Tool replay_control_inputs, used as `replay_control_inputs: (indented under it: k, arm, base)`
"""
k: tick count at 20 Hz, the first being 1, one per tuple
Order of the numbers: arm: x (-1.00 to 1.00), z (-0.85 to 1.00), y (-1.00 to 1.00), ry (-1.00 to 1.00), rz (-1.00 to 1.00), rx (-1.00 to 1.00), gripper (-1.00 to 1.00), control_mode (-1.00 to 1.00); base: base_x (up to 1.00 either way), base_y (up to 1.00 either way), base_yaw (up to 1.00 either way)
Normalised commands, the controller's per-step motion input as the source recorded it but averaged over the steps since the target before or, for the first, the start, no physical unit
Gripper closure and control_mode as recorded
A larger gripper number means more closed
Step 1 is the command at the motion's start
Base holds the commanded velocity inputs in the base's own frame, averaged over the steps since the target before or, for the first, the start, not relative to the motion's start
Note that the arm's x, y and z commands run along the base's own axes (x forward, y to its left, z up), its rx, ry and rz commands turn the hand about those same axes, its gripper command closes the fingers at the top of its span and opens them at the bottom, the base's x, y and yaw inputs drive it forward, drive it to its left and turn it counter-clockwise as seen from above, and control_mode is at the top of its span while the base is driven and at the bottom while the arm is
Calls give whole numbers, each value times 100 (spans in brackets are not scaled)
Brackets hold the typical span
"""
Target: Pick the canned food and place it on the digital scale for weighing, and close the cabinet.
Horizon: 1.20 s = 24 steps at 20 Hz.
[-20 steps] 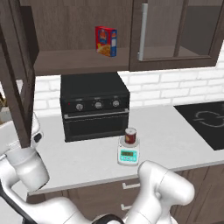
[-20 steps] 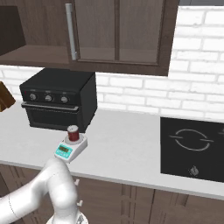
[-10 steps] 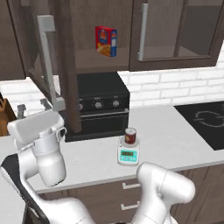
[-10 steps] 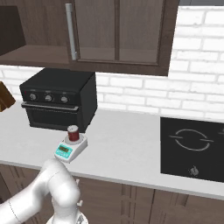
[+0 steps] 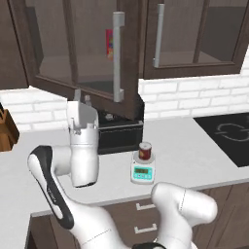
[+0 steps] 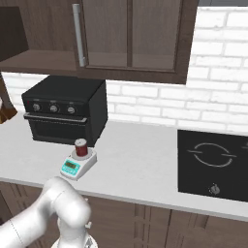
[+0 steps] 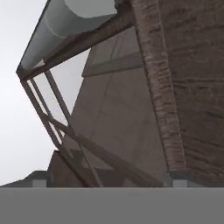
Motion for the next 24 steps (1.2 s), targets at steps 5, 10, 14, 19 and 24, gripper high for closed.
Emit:
replay_control_inputs:
  k: [5, 10, 14, 19, 24]
  arm:
    - [9, 60, -79, 23, 0, 31, -100, -100]
    - [36, 44, -35, 64, 0, 3, -100, -100]
    - [58, 15, -29, 51, -2, -2, -100, -100]
    - [96, -11, 5, 2, -36, -28, -100, -100]
    - [100, -26, 30, -1, -55, -37, -100, -100]
  base:
    - [0, 0, 0]
    - [0, 0, 0]
    - [0, 0, 0]
    - [0, 0, 0]
    - [0, 0, 0]
